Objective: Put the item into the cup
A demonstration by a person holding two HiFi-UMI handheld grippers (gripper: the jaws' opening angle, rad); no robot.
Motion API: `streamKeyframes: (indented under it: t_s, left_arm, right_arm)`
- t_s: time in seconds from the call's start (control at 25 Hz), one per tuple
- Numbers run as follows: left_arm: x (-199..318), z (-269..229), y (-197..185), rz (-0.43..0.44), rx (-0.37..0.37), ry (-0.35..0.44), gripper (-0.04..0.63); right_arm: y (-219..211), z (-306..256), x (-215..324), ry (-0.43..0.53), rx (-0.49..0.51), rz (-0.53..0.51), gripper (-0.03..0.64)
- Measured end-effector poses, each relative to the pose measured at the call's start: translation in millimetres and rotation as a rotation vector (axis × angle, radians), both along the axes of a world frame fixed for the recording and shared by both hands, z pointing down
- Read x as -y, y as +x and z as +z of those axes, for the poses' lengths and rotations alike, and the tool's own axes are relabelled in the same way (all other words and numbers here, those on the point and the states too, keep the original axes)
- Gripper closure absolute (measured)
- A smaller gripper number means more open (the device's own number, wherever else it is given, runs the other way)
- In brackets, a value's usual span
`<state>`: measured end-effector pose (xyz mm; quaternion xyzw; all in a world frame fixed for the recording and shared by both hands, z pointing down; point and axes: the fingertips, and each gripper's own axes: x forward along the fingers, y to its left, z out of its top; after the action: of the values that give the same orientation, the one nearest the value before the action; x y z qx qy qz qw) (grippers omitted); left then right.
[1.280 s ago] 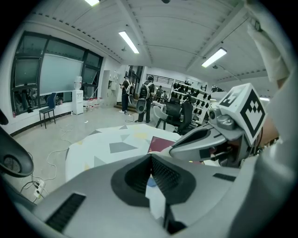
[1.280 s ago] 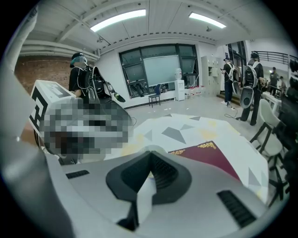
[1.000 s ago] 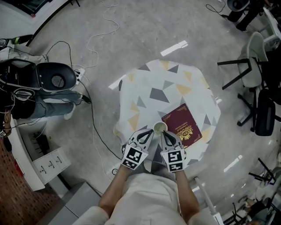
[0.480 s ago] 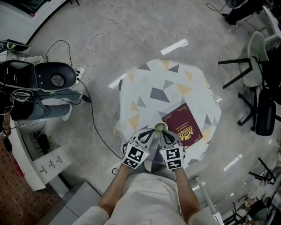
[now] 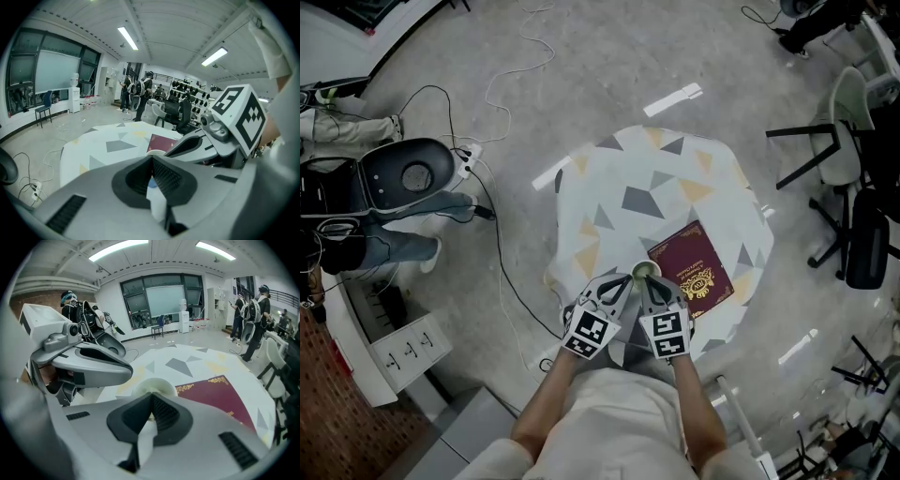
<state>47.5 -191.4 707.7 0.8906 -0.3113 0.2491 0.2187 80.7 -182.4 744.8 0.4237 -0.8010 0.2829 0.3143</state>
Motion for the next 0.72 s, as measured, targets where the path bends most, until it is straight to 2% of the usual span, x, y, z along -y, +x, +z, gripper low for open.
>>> streamKeyframes:
  t_s: [0.72]
  left_arm:
    - [-1.0,-3.7,-2.4,0.002,0.003,0.005,0.583]
  right_arm:
    - [-3.5,5.5,2.4,-0.009,-0.034,-0.007,0.604]
